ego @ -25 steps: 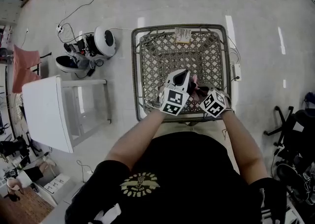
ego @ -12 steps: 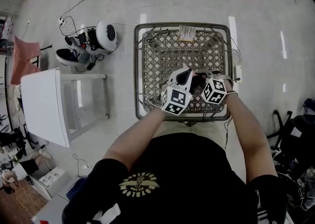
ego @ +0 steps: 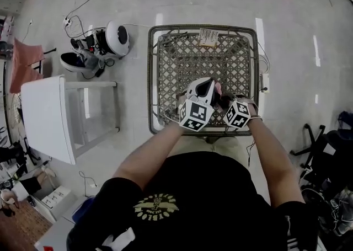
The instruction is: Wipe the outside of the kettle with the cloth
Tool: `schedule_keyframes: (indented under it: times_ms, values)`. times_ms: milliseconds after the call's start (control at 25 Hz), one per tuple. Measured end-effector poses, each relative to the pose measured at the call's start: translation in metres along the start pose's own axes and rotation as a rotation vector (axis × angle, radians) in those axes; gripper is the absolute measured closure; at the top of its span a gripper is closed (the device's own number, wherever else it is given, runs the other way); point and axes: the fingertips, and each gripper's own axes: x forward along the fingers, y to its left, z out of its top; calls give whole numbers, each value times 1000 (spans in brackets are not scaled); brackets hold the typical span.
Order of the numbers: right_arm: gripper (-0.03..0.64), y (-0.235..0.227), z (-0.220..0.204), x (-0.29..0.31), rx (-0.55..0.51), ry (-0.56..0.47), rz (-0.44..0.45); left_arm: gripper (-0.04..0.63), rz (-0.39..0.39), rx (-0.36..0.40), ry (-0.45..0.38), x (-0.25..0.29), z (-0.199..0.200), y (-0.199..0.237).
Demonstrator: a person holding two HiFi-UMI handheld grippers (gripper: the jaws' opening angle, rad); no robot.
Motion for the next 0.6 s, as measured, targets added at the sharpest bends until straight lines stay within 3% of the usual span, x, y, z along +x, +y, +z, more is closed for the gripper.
schedule_keyframes:
  times_ms: [400, 600]
  values:
    - [589, 72, 42, 5, 223, -160, 47, 588, 3, 0, 5, 1, -1, 0]
    - [589, 59, 27, 12, 255, -109, 44, 588, 3, 33, -7, -2, 1, -2]
